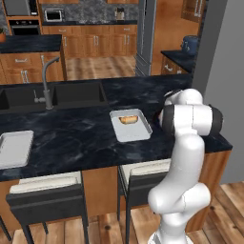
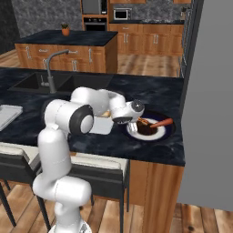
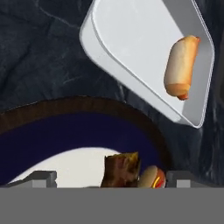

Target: Place one cooked food and one vegetable from the large plate to each tupperware container.

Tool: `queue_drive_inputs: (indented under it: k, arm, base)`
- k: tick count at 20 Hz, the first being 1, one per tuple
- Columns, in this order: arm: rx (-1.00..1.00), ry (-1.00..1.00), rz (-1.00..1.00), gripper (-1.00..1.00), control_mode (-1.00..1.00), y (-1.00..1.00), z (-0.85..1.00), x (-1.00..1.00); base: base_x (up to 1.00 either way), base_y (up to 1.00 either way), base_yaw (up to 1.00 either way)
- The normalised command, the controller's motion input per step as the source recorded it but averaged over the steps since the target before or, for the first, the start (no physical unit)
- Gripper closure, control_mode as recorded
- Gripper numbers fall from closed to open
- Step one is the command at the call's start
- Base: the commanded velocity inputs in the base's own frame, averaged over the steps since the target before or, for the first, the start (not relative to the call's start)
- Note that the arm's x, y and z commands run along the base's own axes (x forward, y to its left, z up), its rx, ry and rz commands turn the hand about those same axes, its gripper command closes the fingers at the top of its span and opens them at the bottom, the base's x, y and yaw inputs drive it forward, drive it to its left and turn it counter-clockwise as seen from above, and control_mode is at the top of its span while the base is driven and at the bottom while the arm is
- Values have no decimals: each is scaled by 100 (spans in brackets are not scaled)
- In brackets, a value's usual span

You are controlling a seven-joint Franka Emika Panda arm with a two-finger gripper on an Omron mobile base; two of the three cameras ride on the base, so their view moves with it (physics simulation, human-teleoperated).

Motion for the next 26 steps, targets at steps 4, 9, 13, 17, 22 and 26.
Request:
queue_drive_inputs:
  k: [4,9,13,17,22,26]
  arm:
    - [0,9,7,-100,-100,-6,-16,19]
    - [0,16,4,-100,-100,-2,-11,36]
    - [0,6,4,-100,-100,-4,-2,35]
    - [0,0,4,-100,-100,0,-40,26]
    - [0,5,2,-100,-100,0,-69,3]
    - [-6,15,3,100,-100,4,-77,0]
  base:
    - [0,0,0]
    - [0,0,0]
    - [0,0,0]
    - [0,0,0]
    - [0,0,0]
    - [0,0,0]
